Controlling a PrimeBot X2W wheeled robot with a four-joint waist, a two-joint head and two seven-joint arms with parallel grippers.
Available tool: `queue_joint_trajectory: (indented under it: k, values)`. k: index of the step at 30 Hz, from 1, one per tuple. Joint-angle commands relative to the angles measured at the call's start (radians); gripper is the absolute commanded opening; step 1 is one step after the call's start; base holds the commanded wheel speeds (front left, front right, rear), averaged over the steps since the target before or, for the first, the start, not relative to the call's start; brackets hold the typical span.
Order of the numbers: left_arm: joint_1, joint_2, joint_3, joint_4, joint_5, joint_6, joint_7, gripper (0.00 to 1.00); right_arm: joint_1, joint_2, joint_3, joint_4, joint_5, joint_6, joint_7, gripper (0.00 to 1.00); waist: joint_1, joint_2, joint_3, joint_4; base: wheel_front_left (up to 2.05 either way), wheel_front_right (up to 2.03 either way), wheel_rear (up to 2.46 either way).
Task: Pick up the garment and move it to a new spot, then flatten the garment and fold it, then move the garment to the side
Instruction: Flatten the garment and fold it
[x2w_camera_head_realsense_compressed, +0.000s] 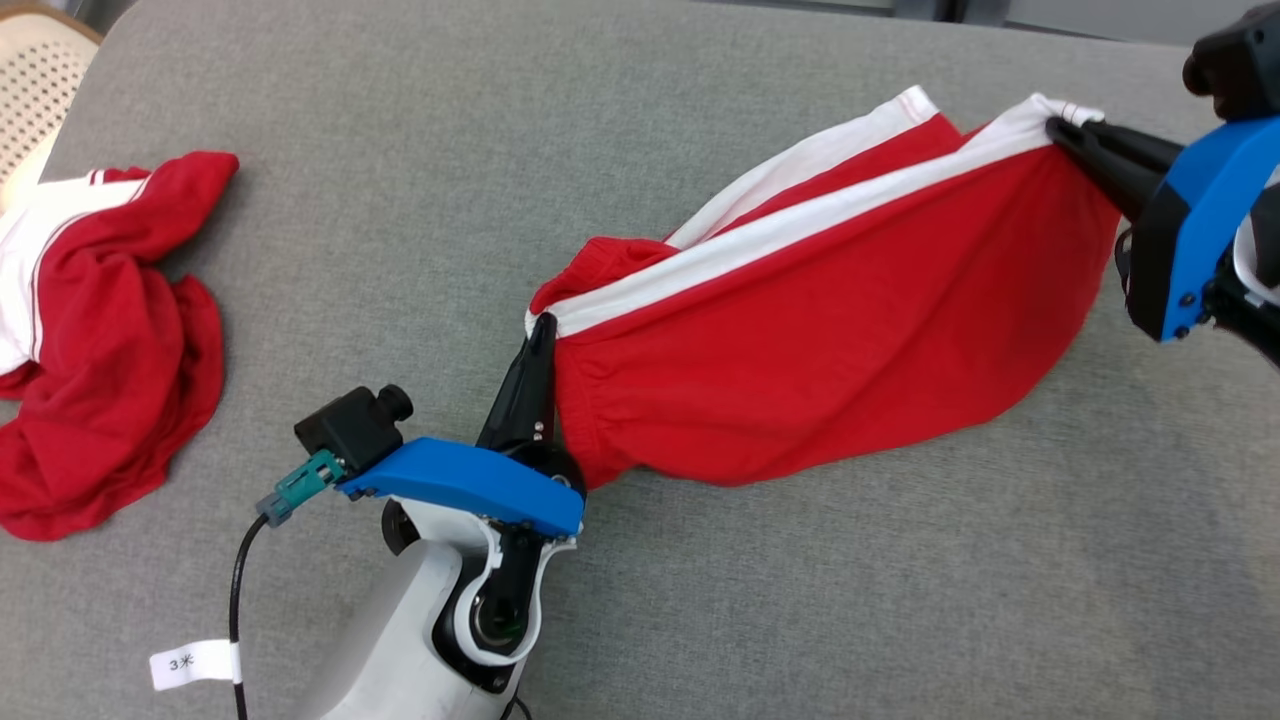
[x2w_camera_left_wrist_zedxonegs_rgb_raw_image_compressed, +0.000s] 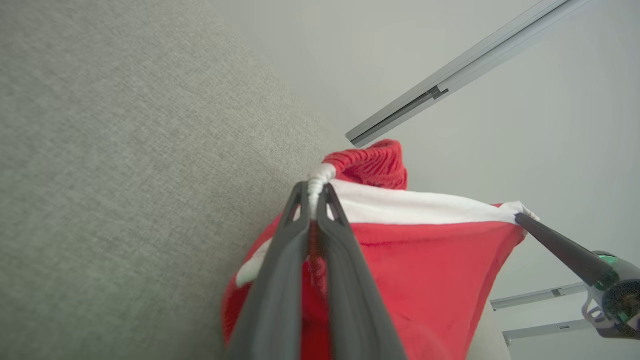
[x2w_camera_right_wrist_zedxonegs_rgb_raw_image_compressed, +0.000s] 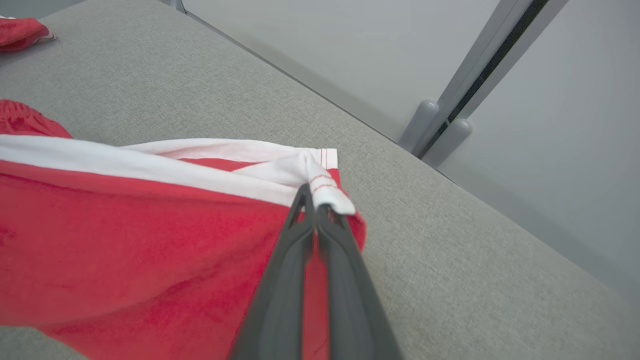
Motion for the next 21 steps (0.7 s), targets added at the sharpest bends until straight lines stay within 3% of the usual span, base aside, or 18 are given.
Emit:
queue_joint_trajectory:
  k: [1,18,19,20,21]
  values:
    - [-0.028,-0.005,-0.001,0.019,0.003,-0.004,-0.011,0.0,-0.043,-0.005,0.019,0.033,0.004,0.0,-0.019,0.0,-0.0001,0.0,0.023,0.022,0.0,0.0,0.0]
    - [-0.149,-0.034,-0.075,0.134,-0.066,-0.022,-0.05,0.0,-0.249,0.019,0.186,0.303,0.014,0.0,-0.151,0.0,-0.0001,0.0,0.093,0.097,0.0,0.0,0.0]
    - [-0.153,-0.034,-0.084,0.136,-0.076,-0.022,-0.05,0.06,-0.254,0.02,0.193,0.315,0.02,0.0,-0.158,0.0,-0.0001,0.0,0.095,0.099,0.0,0.0,0.0]
    - [-0.156,-0.035,-0.094,0.137,-0.09,-0.024,-0.05,0.27,-0.256,0.021,0.203,0.327,0.024,0.0,-0.162,0.35,-0.0001,0.0,0.097,0.1,0.0,0.0,0.0]
    - [-0.159,-0.036,-0.103,0.139,-0.102,-0.026,-0.051,0.65,-0.258,0.023,0.211,0.337,0.032,0.0,-0.169,1.0,-0.0001,0.0,0.098,0.1,0.0,0.0,0.0]
